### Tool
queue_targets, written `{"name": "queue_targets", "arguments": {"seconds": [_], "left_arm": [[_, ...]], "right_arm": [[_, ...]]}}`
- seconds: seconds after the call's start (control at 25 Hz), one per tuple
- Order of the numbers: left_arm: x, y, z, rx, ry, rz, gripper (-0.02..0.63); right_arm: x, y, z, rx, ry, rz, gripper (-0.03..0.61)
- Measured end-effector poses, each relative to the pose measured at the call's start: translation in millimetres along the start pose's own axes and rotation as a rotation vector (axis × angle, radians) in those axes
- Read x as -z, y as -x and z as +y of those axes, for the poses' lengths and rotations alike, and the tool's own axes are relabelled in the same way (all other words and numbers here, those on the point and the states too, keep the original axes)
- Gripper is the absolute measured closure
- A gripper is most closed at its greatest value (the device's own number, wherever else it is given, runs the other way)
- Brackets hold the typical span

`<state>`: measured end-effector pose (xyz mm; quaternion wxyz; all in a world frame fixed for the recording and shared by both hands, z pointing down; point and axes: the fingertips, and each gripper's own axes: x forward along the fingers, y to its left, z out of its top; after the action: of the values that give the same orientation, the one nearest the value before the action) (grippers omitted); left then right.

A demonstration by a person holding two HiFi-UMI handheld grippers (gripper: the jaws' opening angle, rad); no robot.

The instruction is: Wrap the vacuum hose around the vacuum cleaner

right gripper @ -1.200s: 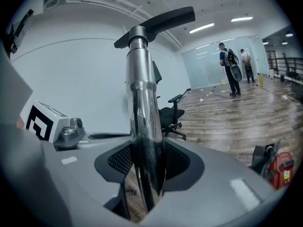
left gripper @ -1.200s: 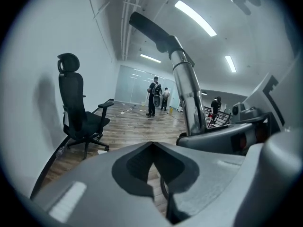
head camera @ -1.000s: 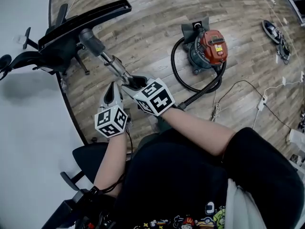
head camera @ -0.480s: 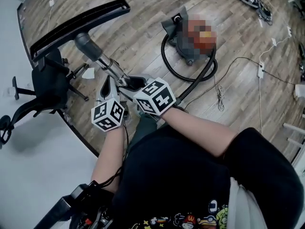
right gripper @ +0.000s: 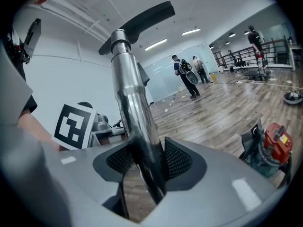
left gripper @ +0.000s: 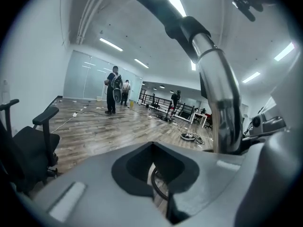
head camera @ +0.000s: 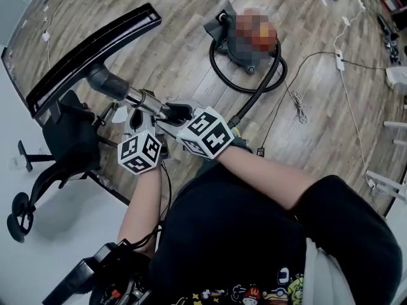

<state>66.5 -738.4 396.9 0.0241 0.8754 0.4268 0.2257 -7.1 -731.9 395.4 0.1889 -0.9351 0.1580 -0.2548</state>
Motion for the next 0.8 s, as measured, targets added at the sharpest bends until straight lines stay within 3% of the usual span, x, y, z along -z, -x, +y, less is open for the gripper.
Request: {"name": "queue_targets", "arguments": {"seconds": [0.36,0.6,0.8], "left_arm": [[-28.8,-8.2,51.7,0.021,-0.008,-0.001,0.614],[-44.5,-47.9,63.8,0.060,-0.036,0.020,0.614],[-68.9,-121.4,74.7,0.129,-0.089,0.066,0.614]], "right_arm": [[-35.2,-62.4,-24.3,0.081,-0.034,-0.004,0.364],[-54.7,-93.9,-60.4,0.119,-0.085,-0.012,0.364],[-93.0,-132.0,-117.0,0.172,-0.150,-0.050,0.365]]}}
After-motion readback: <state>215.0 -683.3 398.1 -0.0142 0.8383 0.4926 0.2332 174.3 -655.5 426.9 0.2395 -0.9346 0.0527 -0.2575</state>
